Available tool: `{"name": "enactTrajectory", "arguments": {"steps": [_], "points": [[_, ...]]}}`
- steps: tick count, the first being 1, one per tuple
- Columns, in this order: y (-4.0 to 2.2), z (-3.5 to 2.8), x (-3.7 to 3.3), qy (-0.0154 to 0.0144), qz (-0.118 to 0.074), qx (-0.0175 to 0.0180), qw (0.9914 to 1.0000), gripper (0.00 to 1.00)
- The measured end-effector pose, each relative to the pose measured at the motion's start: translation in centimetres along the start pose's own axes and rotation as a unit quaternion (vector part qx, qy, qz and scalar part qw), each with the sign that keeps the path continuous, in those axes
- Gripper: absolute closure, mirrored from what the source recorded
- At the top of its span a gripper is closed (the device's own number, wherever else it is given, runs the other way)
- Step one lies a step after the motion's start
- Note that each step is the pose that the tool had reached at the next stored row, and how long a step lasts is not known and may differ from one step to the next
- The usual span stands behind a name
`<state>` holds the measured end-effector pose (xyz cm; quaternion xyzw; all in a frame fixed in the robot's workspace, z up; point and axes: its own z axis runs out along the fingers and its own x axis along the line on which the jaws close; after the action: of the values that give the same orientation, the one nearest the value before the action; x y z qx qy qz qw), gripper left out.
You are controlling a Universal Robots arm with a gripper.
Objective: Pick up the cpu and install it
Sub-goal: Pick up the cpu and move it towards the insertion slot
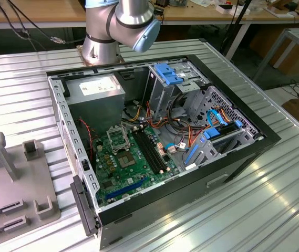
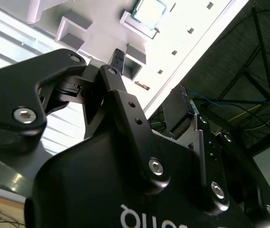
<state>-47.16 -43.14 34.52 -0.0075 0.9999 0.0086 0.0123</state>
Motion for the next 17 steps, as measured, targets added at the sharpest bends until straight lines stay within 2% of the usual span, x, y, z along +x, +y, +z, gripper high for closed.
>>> {"name": "enactTrajectory", "arguments": {"steps": [17], "points": [[-0.01,0.76,0.02,0.0,0.0,-0.0001,1.0,0.4]]}}
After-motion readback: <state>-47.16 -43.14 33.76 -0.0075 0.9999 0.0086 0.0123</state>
